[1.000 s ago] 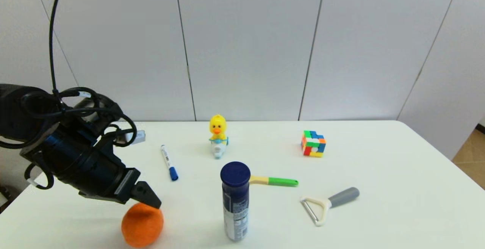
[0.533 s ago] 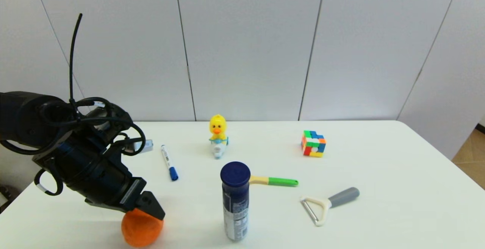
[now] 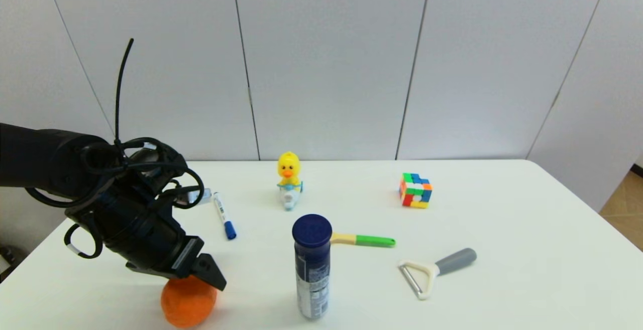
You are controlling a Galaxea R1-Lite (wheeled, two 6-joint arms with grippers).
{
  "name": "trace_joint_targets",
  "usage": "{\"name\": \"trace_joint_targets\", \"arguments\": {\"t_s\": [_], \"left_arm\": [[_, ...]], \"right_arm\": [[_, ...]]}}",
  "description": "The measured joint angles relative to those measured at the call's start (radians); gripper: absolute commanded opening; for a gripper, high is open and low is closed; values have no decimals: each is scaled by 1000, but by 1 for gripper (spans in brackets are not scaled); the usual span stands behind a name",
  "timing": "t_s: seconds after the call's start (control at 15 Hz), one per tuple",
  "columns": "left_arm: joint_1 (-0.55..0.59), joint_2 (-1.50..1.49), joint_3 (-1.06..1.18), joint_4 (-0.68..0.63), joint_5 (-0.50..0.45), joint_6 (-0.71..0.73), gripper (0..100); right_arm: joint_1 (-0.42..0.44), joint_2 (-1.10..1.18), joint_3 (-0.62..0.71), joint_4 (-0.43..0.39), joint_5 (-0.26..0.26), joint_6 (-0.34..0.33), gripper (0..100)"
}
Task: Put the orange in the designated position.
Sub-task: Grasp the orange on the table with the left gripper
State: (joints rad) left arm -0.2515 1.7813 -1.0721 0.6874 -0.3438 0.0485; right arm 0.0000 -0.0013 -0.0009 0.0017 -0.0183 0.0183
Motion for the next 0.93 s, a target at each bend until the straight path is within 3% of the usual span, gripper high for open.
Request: {"name": "trace_joint_targets", "arguments": {"t_s": [0.93], "left_arm": [[-9, 37, 50, -24, 7, 11, 100]], "right_arm": [[0, 0, 0, 0, 0, 0, 100]]}}
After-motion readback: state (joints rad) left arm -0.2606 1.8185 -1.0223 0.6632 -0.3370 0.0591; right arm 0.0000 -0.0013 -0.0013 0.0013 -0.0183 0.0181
